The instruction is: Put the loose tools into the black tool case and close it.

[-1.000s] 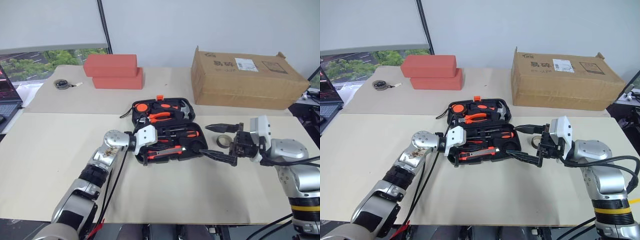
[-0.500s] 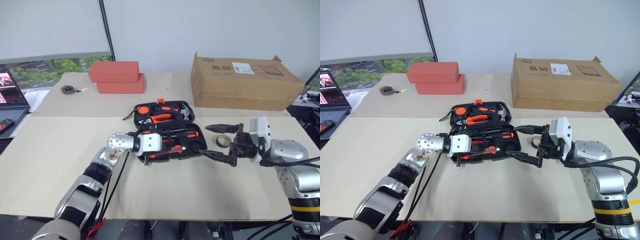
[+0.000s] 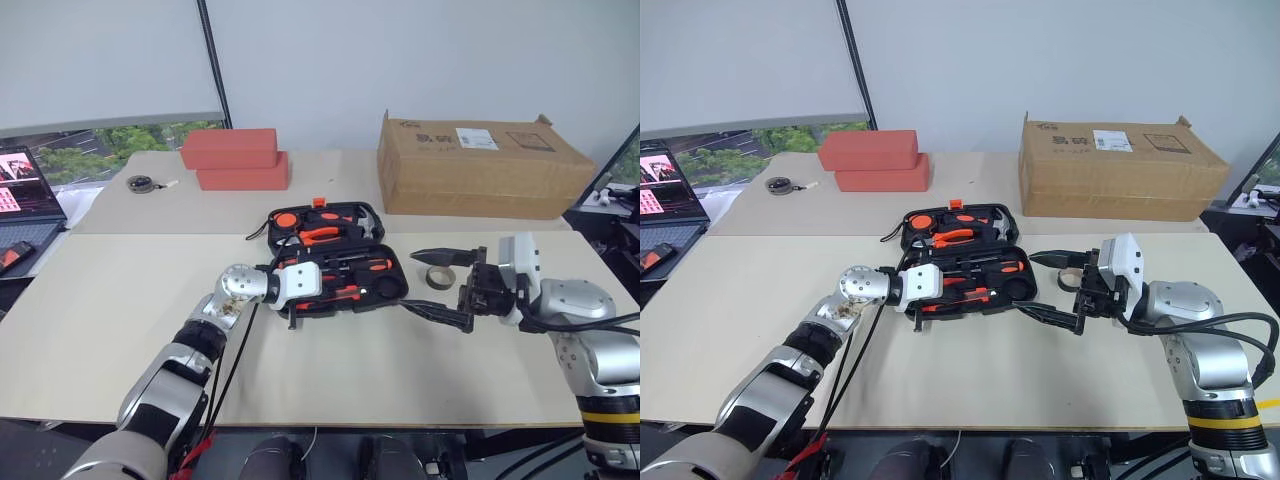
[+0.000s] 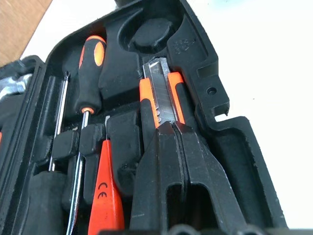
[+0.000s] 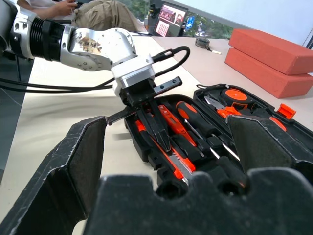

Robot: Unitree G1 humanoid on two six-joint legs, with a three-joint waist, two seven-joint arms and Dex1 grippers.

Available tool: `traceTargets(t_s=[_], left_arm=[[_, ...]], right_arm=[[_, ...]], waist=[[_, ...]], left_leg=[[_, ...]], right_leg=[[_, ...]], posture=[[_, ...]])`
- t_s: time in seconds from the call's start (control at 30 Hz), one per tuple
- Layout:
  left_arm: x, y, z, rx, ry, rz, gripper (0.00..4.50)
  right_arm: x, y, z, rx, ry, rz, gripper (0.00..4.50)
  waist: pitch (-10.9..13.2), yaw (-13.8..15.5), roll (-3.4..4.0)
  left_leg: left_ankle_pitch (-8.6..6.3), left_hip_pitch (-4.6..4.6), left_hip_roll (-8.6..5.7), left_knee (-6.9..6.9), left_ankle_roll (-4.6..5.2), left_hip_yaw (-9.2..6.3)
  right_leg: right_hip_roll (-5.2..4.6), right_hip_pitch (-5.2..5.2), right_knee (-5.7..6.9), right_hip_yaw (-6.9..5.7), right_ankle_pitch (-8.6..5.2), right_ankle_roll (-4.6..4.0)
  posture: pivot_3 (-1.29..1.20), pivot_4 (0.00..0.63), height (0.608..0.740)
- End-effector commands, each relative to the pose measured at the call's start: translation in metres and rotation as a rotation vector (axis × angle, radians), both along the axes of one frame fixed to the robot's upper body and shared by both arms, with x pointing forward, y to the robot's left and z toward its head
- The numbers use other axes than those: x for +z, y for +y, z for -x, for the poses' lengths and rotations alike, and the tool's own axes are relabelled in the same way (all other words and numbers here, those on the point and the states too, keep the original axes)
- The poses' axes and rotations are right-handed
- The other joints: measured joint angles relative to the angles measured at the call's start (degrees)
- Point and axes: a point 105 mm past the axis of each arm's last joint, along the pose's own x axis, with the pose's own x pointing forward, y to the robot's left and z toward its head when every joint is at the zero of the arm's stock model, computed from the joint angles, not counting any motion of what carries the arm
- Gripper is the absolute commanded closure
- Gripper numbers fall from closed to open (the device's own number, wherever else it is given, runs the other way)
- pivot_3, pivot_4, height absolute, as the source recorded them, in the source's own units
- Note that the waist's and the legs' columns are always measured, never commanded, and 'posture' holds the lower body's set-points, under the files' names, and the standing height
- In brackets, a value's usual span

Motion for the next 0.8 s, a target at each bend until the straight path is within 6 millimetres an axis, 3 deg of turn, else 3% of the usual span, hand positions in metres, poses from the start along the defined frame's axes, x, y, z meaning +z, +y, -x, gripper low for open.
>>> traceTargets(t_s=[0.03,0.2,0.33,0.53,0.6,0.8], left_arm=[[-0.055,0.016,0.009,0.137,0.295,-0.103,4.48],[-0.061,0.018,0.011,0.108,0.288,-0.191,4.48],[-0.048,0.012,0.004,0.116,0.252,-0.12,4.48],[0.012,0.005,-0.011,0.112,0.169,0.155,4.48],[0.031,0.009,-0.013,0.106,0.138,0.207,4.48],[0.077,0.026,-0.003,0.067,0.053,0.301,4.48]], right_arm=[[0.01,0.003,-0.001,0.013,-0.057,0.009,0.0],[0.012,0.005,0.0,0.012,-0.065,0.012,0.0],[0.012,0.003,-0.001,0.003,-0.065,0.016,0.0],[0.007,-0.005,-0.004,-0.038,-0.045,0.05,0.0],[0.006,-0.006,-0.004,-0.04,-0.042,0.055,0.0],[-0.003,-0.013,-0.01,-0.071,-0.012,0.107,0.0]], waist=[[0.0,0.1,-0.01],[0.0,0.3,-0.11],[0.0,0.2,-0.15],[0.2,0.0,-0.22],[0.6,-0.1,-0.56],[0.8,-0.5,-0.69]], left_leg=[[0.0,-0.06,-0.01,0.03,0.0,0.0],[0.0,-0.16,-0.08,0.11,0.0,0.07],[0.0,-0.14,-0.07,0.1,0.0,0.06],[0.0,-0.23,-0.05,0.08,0.0,0.03],[0.01,-0.38,-0.03,0.06,0.0,0.03],[0.58,-0.62,-0.16,0.26,0.1,0.1]], right_leg=[[-0.01,0.0,0.0,-0.02,0.03,0.04],[-0.09,0.02,-0.02,0.0,0.06,0.1],[-0.16,0.03,-0.01,0.02,0.07,0.12],[-0.2,-0.14,0.01,0.01,0.15,0.25],[-0.2,-0.18,0.02,-0.04,0.43,0.72],[0.0,-0.82,0.54,-0.23,1.1,1.39]], posture=[[0.0,0.15,0.712],[0.0,0.15,0.712],[0.0,0.15,0.712],[0.0,0.15,0.712],[0.0,0.15,0.712],[0.0,0.15,0.712]])
